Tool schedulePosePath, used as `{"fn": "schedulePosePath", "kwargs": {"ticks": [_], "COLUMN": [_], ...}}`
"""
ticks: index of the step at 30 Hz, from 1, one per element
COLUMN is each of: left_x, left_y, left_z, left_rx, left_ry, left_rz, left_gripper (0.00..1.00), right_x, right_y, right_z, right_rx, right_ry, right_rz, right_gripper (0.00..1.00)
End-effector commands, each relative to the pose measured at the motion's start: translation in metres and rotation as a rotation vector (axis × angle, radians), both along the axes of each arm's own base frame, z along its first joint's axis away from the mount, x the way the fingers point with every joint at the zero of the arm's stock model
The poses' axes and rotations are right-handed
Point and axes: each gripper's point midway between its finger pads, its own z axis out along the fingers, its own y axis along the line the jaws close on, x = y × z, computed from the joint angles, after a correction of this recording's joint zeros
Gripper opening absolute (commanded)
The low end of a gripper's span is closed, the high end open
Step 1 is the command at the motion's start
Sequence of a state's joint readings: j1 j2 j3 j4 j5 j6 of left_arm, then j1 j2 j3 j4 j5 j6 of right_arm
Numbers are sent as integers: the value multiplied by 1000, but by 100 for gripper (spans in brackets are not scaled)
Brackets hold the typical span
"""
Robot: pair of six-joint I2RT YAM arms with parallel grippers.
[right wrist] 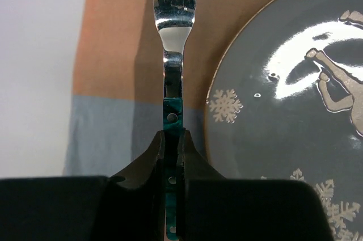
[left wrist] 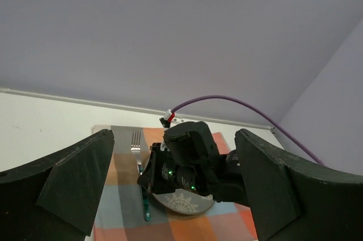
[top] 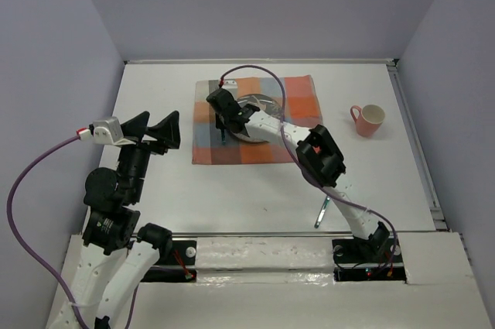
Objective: Set the dinner table for one person
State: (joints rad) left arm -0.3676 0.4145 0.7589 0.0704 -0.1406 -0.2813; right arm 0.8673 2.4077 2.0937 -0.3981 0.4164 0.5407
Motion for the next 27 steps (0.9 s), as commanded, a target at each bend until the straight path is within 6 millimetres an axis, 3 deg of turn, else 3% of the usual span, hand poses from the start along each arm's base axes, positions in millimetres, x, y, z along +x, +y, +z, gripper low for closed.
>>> {"fn": "schedulePosePath", "kwargs": {"ticks": [1, 13, 17, 21, 23, 25, 27], "left_x": [-6, -5, -5, -4, -4, -3, -3], "left_y": [0, -2, -2, -2, -3, -3, -4], "left_z": [14, 13, 14, 12, 12, 12, 11], "left_rx": [-12, -10, -12, -10, -11, -11, -10], "left_ry": [-57, -53, -54, -50, -48, -47, -45], "left_rz": [-7, -12, -14, -14, -18, -16, -18], "left_gripper": [99, 99, 99, 99, 99, 99, 99], "right_x": [-3, -4, -6, -6, -4, -3, -2], "right_y": [29, 38, 35, 29, 27, 29, 31], "right_z": [22, -12, -19, -21, -20, -15, -10], "right_rx": [102, 145, 140, 136, 135, 146, 153], "right_ry": [-1, 82, 94, 95, 87, 81, 73], "right_rz": [53, 48, 27, -6, -20, -17, -7], "right_gripper": [0, 0, 8, 9, 15, 30, 37]}}
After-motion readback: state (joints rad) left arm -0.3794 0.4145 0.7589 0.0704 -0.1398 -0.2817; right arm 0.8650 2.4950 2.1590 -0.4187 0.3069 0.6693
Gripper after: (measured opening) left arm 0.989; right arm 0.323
